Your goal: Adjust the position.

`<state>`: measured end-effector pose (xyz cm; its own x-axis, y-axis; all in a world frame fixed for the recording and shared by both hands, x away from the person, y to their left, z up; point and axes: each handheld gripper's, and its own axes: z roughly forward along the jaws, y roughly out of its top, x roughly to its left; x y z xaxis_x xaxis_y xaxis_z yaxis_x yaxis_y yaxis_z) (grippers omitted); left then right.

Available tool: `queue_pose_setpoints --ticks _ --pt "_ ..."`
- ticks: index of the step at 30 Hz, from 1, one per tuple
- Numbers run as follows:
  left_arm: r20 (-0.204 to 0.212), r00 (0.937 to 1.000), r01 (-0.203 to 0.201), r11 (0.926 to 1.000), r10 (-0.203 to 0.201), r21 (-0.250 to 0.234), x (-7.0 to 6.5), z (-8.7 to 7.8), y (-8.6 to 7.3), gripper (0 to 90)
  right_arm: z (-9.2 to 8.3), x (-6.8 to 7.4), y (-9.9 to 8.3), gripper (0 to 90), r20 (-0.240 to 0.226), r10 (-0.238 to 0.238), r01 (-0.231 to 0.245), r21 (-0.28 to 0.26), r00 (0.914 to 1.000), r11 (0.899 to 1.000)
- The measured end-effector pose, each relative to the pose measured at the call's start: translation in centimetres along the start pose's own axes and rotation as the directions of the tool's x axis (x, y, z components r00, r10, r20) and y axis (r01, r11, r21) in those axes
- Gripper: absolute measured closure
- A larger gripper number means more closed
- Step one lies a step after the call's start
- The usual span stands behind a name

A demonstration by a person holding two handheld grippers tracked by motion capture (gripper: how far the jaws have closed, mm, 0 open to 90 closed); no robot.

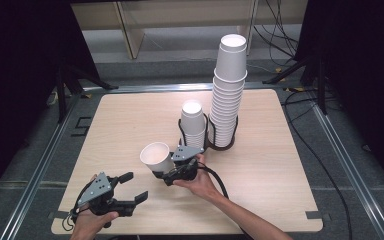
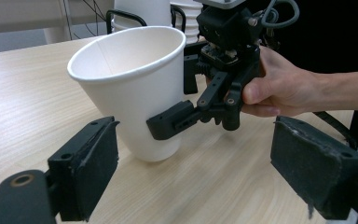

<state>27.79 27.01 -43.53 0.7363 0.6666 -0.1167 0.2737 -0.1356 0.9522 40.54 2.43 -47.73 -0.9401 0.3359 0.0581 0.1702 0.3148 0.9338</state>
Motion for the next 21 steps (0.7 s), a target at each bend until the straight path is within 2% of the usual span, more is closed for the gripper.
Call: queue_pose_setpoints --ticks 1,2,3,4,5,7,8,9,10,11,12,14,17,19,20,21 --pt "-0.007 1.0000 0.000 1.0000 0.000 0.006 0.02 -0.09 -0.04 14.9 0.19 0.06 -0.07 22.1 -0.002 0.008 -0.008 -0.003 1.0000 1.000" --pt "0.006 1.0000 0.006 0.9998 -0.006 -0.019 0.08 0.09 -0.15 14.9 0.19 0.08 -0.11 22.1 0.000 0.009 -0.009 0.008 1.0000 1.000" --pt "0.008 0.9999 0.012 0.9996 -0.012 -0.025 0.06 0.12 -0.19 14.8 0.29 -0.08 -0.12 22.1 0.004 -0.027 0.027 0.004 0.9996 1.000" --pt "0.007 0.9999 0.009 0.9996 -0.009 -0.027 0.07 0.12 -0.23 14.9 0.40 -0.06 -0.20 22.1 -0.001 -0.020 0.020 0.008 0.9998 1.000" --pt "0.005 1.0000 0.008 0.9996 -0.008 -0.027 0.06 0.14 -0.25 14.9 0.40 0.06 -0.30 22.1 0.004 0.005 -0.005 0.021 1.0000 1.000" --pt "0.005 0.9999 0.009 0.9995 -0.009 -0.029 0.06 0.15 -0.25 14.9 0.44 0.04 -0.35 22.0 -0.002 0.011 -0.011 0.030 0.9999 0.999" --pt "0.000 1.0000 0.009 0.9998 -0.009 -0.020 0.04 0.09 -0.23 14.9 0.40 -0.11 -0.30 21.9 0.002 -0.021 0.021 0.033 0.9998 0.999" --pt "-0.003 1.0000 0.004 0.9999 -0.005 -0.010 0.05 0.03 -0.23 14.9 0.42 -0.12 -0.31 21.9 0.002 -0.028 0.028 0.035 0.9996 0.999" --pt "0.000 1.0000 0.007 0.9998 -0.007 -0.016 0.04 0.10 -0.26 14.8 0.39 0.09 -0.33 21.8 -0.007 0.000 0.000 0.053 1.0000 0.999" --pt "-0.008 1.0000 0.006 1.0000 -0.006 0.000 0.00 -0.01 -0.24 14.8 0.50 0.17 -0.38 21.8 -0.002 -0.002 0.002 0.050 1.0000 0.999" --pt "-0.009 0.9999 0.010 1.0000 -0.010 -0.001 -0.04 0.03 -0.26 14.9 0.54 -0.04 -0.40 21.8 -0.004 -0.035 0.035 0.059 0.9994 0.998" --pt "-0.009 0.9999 0.011 0.9999 -0.011 -0.001 -0.03 0.03 -0.29 14.9 0.69 0.12 -0.54 21.7 -0.008 -0.014 0.015 0.067 0.9999 0.998" --pt "-0.008 1.0000 0.006 1.0000 -0.006 0.004 0.01 -0.02 -0.32 14.8 0.73 -0.04 -0.52 21.7 -0.002 -0.040 0.040 0.070 0.9992 0.997" --pt "-0.009 0.9999 0.006 1.0000 -0.006 0.008 0.00 0.00 -0.35 14.9 0.67 0.02 -0.52 21.5 -0.002 -0.034 0.034 0.074 0.9994 0.997" --pt "0.006 1.0000 0.007 0.9998 -0.007 -0.016 0.06 0.20 -0.45 14.8 0.63 0.01 -0.52 21.4 -0.004 -0.030 0.030 0.077 0.9996 0.997" --pt "0.002 1.0000 0.006 0.9999 -0.006 -0.015 0.02 0.18 -0.45 14.9 0.56 -0.10 -0.49 21.2 -0.011 -0.035 0.036 0.081 0.9993 0.996"
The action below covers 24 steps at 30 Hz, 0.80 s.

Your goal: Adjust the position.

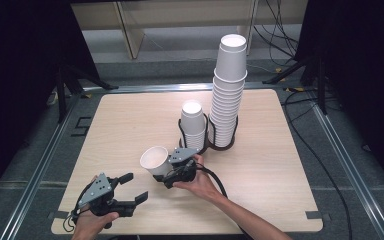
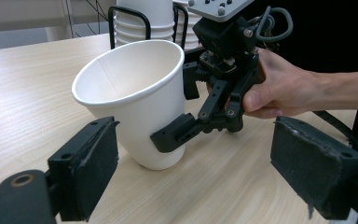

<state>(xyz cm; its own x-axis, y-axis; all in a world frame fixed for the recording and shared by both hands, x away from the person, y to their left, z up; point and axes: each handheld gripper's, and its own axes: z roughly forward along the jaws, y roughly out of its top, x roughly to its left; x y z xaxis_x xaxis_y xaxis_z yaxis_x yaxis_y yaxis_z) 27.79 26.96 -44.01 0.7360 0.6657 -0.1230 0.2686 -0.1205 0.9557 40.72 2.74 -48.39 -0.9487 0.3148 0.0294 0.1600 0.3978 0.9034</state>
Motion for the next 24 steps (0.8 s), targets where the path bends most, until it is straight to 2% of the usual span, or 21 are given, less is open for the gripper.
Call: queue_pose_setpoints --ticks 1,2,5,8,10,11,13,14,15,17,19,20,21,22,23,24 --pt "-0.004 1.0000 0.001 1.0000 -0.001 0.004 0.0 0.0 0.0 14.9 0.0 0.0 0.0 21.0 -0.004 0.002 -0.002 0.002 1.0000 1.000" --pt "-0.001 1.0000 0.001 1.0000 -0.001 -0.002 0.0 0.0 0.0 14.8 0.0 0.2 -0.1 20.7 -0.014 0.054 -0.054 0.003 0.9984 0.999" --pt "0.003 1.0000 0.003 0.9999 -0.003 -0.013 -0.1 0.0 0.0 14.9 -0.3 -0.1 0.0 20.3 -0.007 0.015 -0.014 0.018 0.9999 1.000" --pt "-0.006 1.0000 0.002 1.0000 -0.002 -0.001 -0.1 -0.1 0.0 14.8 -0.5 -0.1 -0.1 20.0 -0.008 0.036 -0.036 0.028 0.9993 0.999" --pt "-0.002 1.0000 -0.002 1.0000 0.002 -0.005 0.0 -0.1 0.0 14.8 -0.5 -0.1 -0.1 19.5 -0.018 0.030 -0.030 0.035 0.9994 0.999" --pt "-0.013 0.9999 -0.004 0.9999 0.004 0.011 -0.1 -0.2 0.1 14.8 -0.6 -0.2 -0.1 18.8 -0.018 0.015 -0.015 0.030 0.9997 0.999" --pt "-0.017 0.9999 -0.003 0.9999 0.003 0.014 -0.1 -0.2 0.0 14.8 -0.7 -0.2 -0.1 16.5 -0.024 0.042 -0.041 0.030 0.9988 0.999" --pt "-0.018 0.9998 -0.005 0.9999 0.005 0.015 -0.1 -0.2 0.0 14.8 -0.7 -0.4 -0.1 16.0 -0.021 0.023 -0.022 0.025 0.9995 0.999" --pt "-0.019 0.9998 -0.007 0.9998 0.007 0.019 -0.1 -0.2 0.0 14.8 -0.8 -0.3 -0.1 15.5 -0.034 0.055 -0.054 0.038 0.9979 0.998" --pt "-0.007 1.0000 -0.006 0.9999 0.006 0.008 0.0 0.0 -0.1 14.8 -0.9 -0.4 -0.1 15.3 -0.022 0.023 -0.023 0.026 0.9995 0.999" --pt "-0.018 0.9997 -0.016 0.9992 0.017 0.036 0.0 -0.1 -0.1 14.8 -1.1 -0.3 -0.2 15.1 -0.034 0.051 -0.050 0.029 0.9981 0.998" --pt "-0.009 0.9999 -0.008 0.9998 0.008 0.017 0.0 0.1 -0.2 14.9 -1.2 -0.3 -0.1 15.1 -0.035 0.051 -0.050 0.031 0.9981 0.998" --pt "-0.007 0.9999 -0.007 0.9998 0.007 0.021 0.0 0.1 -0.3 14.8 -1.3 -0.4 -0.1 15.1 -0.030 0.039 -0.038 0.027 0.9988 0.999" --pt "-0.020 0.9997 -0.011 0.9989 0.012 0.045 0.0 0.0 -0.2 14.9 -1.4 -0.4 -0.1 15.1 -0.026 0.037 -0.036 0.021 0.9990 0.999" --pt "-0.020 0.9998 -0.009 0.9990 0.010 0.045 0.0 0.0 -0.3 14.9 -1.5 -0.3 -0.1 15.1 -0.036 0.058 -0.057 0.031 0.9977 0.998" --pt "-0.020 0.9998 -0.006 0.9990 0.007 0.044 0.0 0.0 -0.3 14.8 -1.7 -0.3 -0.1 15.1 -0.037 0.059 -0.057 0.029 0.9976 0.998"
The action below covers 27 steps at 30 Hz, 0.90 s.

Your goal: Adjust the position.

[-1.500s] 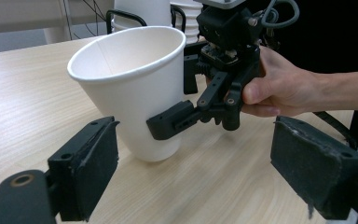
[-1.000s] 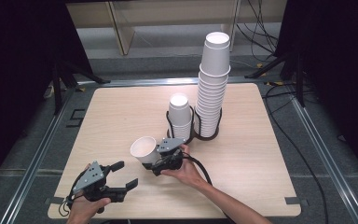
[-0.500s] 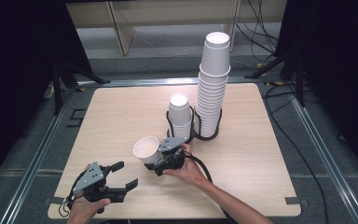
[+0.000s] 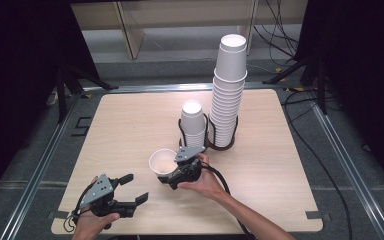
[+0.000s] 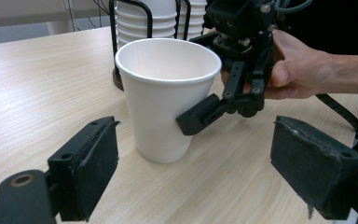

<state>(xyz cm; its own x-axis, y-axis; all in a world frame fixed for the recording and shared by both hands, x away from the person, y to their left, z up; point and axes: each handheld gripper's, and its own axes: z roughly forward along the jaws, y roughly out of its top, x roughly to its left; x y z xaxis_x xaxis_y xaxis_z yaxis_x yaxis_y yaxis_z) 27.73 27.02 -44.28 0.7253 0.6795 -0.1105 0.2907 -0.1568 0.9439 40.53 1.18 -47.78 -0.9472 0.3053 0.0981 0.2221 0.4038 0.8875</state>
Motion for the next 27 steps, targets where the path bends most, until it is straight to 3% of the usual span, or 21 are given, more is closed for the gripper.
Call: queue_pose_setpoints --ticks 2,5,13,14,19,20,21,27 --pt "0.000 1.0000 -0.001 1.0000 0.001 0.002 0.00 0.00 -0.02 14.8 -0.14 -0.05 0.02 15.1 0.004 -0.029 0.029 -0.015 0.9996 0.999" --pt "0.007 1.0000 -0.002 1.0000 0.002 0.001 0.01 0.14 -0.10 14.8 -0.37 0.01 0.03 15.1 -0.006 -0.006 0.006 -0.013 1.0000 1.000" --pt "0.001 1.0000 -0.002 0.9998 0.002 0.018 -0.06 0.14 -0.11 14.8 -0.27 -0.13 -0.11 14.8 -0.003 -0.008 0.008 0.000 1.0000 1.000" --pt "0.017 0.9999 0.001 1.0000 -0.001 -0.007 -0.01 0.33 -0.20 14.9 -0.21 -0.11 -0.14 14.8 0.000 -0.012 0.012 -0.001 0.9999 1.000" --pt "0.020 0.9998 -0.004 1.0000 0.004 0.000 -0.04 0.31 -0.22 14.9 -0.26 -0.18 -0.35 15.0 -0.005 -0.019 0.019 0.026 0.9998 0.999" --pt "0.015 0.9999 -0.005 0.9999 0.005 0.009 -0.06 0.26 -0.20 14.9 -0.36 -0.07 -0.44 15.2 -0.011 0.014 -0.013 0.047 0.9999 0.999" --pt "0.013 0.9999 -0.004 0.9999 0.004 0.013 -0.08 0.24 -0.20 14.8 -0.40 -0.24 -0.51 15.1 -0.002 -0.006 0.006 0.041 1.0000 0.999" --pt "0.015 0.9999 -0.005 0.9999 0.005 0.011 -0.07 0.23 -0.21 14.9 -0.85 -0.07 -0.84 15.2 -0.014 0.019 -0.017 0.098 0.9997 0.995"
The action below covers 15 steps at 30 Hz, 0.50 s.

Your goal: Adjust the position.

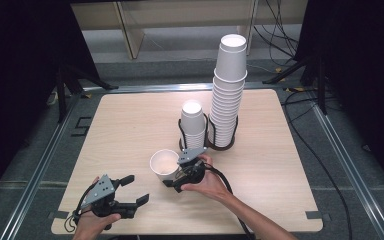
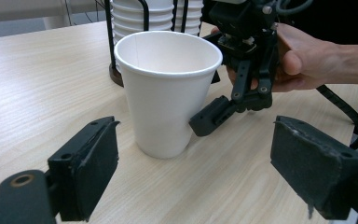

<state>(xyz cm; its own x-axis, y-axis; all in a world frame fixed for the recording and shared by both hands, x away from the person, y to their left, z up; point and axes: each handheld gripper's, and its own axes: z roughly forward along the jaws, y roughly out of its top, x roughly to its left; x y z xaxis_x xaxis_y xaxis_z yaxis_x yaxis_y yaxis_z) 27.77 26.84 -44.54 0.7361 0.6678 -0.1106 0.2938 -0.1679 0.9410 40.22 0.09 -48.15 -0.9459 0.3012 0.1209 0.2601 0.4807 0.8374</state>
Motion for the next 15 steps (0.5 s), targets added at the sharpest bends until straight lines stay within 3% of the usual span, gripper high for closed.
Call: queue_pose_setpoints --ticks 1,3,6,7,8,10,15 --pt "-0.003 1.0000 0.002 1.0000 -0.002 0.001 0.0 0.0 0.0 14.9 0.0 0.0 -0.1 15.2 0.009 -0.025 0.026 -0.005 0.9996 1.000" --pt "-0.001 1.0000 0.002 1.0000 -0.002 -0.005 0.0 0.0 0.0 14.9 -0.3 0.2 -0.3 15.3 -0.004 -0.002 0.002 0.009 1.0000 1.000" --pt "-0.008 1.0000 0.000 1.0000 0.000 0.007 0.0 0.0 0.0 14.8 -1.2 0.1 -0.6 15.2 0.004 -0.024 0.024 0.019 0.9997 1.000" --pt "-0.013 0.9999 0.001 0.9999 -0.001 0.012 0.0 0.0 0.0 14.9 -1.4 0.2 -0.7 15.3 0.001 0.001 -0.001 0.021 1.0000 1.000" --pt "-0.014 0.9999 0.002 0.9999 -0.002 0.012 0.0 0.0 0.0 14.8 -1.8 0.0 -0.7 15.3 0.008 -0.027 0.027 0.014 0.9996 1.000" --pt "-0.014 0.9999 0.001 0.9999 -0.001 0.012 0.1 0.0 0.0 14.8 -2.3 0.2 -0.9 15.3 0.006 0.000 0.000 0.011 1.0000 1.000" --pt "-0.014 0.9999 -0.004 1.0000 0.004 0.008 0.2 0.1 -0.1 14.9 -4.4 -0.1 -1.1 15.2 0.026 0.011 -0.011 -0.018 0.9996 1.000"
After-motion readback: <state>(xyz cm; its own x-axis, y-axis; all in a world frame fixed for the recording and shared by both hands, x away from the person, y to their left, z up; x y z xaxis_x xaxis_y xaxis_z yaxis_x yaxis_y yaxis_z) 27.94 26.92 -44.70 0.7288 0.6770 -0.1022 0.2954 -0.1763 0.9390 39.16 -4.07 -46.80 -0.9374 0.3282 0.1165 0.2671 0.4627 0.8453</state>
